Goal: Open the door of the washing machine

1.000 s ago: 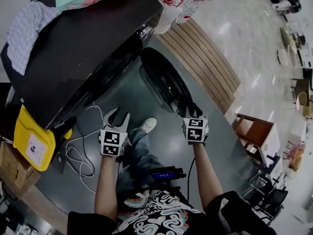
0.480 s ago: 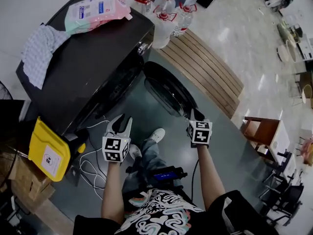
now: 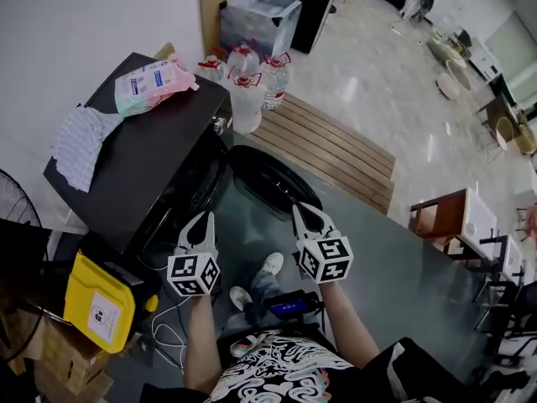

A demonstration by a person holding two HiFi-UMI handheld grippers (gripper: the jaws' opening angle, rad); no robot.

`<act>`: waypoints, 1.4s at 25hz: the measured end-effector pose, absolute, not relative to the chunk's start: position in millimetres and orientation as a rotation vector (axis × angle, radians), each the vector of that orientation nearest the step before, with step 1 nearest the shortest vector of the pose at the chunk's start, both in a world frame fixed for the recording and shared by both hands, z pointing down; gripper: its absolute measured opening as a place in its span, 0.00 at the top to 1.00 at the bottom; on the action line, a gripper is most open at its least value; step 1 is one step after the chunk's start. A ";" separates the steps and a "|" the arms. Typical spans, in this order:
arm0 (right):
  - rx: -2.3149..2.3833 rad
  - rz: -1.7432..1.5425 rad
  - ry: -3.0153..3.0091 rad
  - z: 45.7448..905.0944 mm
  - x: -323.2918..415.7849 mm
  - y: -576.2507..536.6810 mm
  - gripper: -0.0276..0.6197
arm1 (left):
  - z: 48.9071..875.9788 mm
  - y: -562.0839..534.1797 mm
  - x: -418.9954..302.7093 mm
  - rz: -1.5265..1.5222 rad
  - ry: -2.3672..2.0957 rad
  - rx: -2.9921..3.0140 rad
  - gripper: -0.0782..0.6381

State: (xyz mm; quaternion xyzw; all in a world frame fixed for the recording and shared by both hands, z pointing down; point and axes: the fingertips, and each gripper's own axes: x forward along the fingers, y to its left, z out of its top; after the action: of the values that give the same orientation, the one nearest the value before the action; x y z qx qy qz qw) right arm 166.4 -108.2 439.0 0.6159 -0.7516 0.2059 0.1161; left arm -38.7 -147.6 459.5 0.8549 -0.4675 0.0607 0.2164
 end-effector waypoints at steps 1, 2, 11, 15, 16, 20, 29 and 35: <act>1.818 0.582 -2.226 428.8 162.6 -105.1 0.95 | 453.5 -146.3 -39.8 0.184 -1.286 2.382 0.89; 1.825 0.559 -2.241 420.9 159.7 -101.4 0.95 | 447.0 -144.6 -41.2 0.194 -1.282 2.393 0.89; 1.832 0.511 -2.245 404.5 144.9 -69.3 0.95 | 404.2 -122.0 -47.4 0.225 -1.329 2.488 0.89; 1.813 0.509 -2.253 405.7 140.4 -66.7 0.95 | 398.9 -119.2 -50.0 0.196 -1.342 2.485 0.89; 1.806 0.508 -2.253 406.6 139.8 -67.1 0.95 | 398.9 -118.7 -49.7 0.194 -1.345 2.484 0.89; 1.763 0.462 -2.227 409.1 136.0 -66.9 0.95 | 400.8 -116.6 -50.3 0.204 -1.361 2.477 0.89; 1.721 0.440 -2.229 412.8 134.5 -70.7 0.95 | 410.0 -119.6 -52.5 0.231 -1.381 2.449 0.89; 1.696 0.452 -2.230 419.2 132.4 -72.9 0.95 | 415.5 -118.6 -53.8 0.242 -1.388 2.435 0.89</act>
State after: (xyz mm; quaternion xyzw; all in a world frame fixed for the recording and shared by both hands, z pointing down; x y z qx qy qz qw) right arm 132.4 -72.9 419.2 0.5908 -0.7767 0.1574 0.1512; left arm -53.8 -118.6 415.5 0.8538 -0.4869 0.0848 0.1636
